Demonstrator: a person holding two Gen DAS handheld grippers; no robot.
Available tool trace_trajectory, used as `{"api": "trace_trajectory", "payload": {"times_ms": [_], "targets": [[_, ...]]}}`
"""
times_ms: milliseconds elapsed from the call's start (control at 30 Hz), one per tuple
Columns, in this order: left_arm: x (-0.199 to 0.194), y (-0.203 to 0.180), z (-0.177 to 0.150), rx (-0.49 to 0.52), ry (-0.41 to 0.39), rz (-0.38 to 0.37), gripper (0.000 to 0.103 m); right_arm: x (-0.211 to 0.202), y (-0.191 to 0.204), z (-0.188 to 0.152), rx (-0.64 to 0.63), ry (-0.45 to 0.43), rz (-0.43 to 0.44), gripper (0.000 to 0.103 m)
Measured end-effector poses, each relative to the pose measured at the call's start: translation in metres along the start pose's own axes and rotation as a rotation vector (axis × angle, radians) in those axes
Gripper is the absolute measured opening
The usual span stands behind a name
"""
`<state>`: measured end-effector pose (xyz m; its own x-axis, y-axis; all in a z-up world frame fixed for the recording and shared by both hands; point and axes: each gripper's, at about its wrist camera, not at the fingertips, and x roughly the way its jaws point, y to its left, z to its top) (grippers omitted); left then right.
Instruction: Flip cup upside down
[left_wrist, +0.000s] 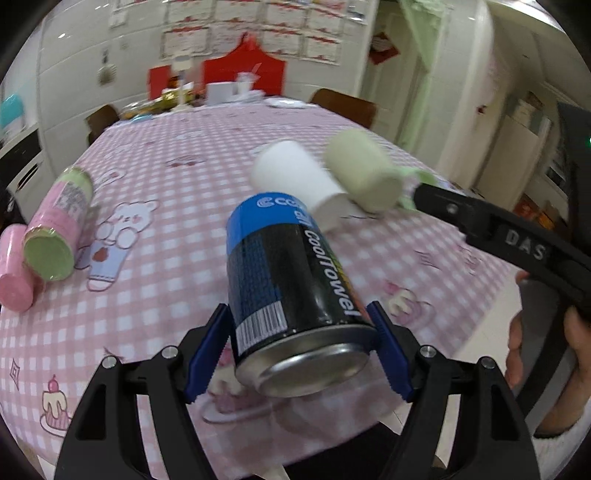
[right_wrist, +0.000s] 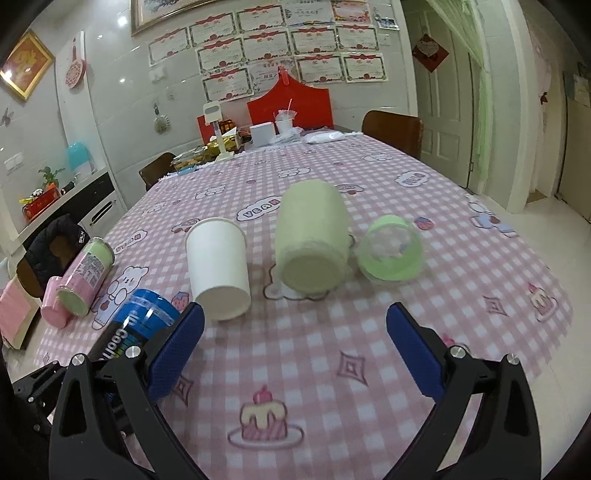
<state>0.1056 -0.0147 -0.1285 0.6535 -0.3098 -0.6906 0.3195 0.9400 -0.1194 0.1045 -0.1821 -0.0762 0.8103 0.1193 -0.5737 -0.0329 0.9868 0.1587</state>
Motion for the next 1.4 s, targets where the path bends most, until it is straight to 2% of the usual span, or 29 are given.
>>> {"api": "trace_trajectory", "payload": {"times_ms": [300, 467, 700, 867, 1000, 1200, 1400], "targets": [[0.008, -0.028, 0.003, 0.079, -0.013, -0.104, 0.074, -0.002, -0.011, -0.006, 0.062, 0.051, 0.040, 0.095], [0.017, -0.025, 0.007, 0.078, -0.015, -0.115, 0.074, 0.008, -0.013, -0.007, 0.119, 0.106, 0.095, 0.095], [0.004, -0.026, 0.010, 0.088, -0.062, -0.123, 0.074, 0.019, -0.007, -0.003, 0.211, 0.192, 0.200, 0.095], [-0.010, -0.016, 0.010, 0.066, -0.082, -0.113, 0.074, 0.018, 0.000, 0.001, 0.228, 0.206, 0.231, 0.095], [-0.028, 0.008, 0.007, -0.023, -0.113, -0.128, 0.075, 0.021, 0.005, 0.004, 0.256, 0.233, 0.255, 0.095], [-0.029, 0.049, 0.009, -0.164, -0.112, -0.035, 0.078, 0.039, 0.013, 0.003, 0.296, 0.281, 0.283, 0.095], [-0.024, 0.065, 0.012, -0.198, -0.112, 0.046, 0.078, 0.050, 0.019, 0.002, 0.326, 0.315, 0.325, 0.095]]}}
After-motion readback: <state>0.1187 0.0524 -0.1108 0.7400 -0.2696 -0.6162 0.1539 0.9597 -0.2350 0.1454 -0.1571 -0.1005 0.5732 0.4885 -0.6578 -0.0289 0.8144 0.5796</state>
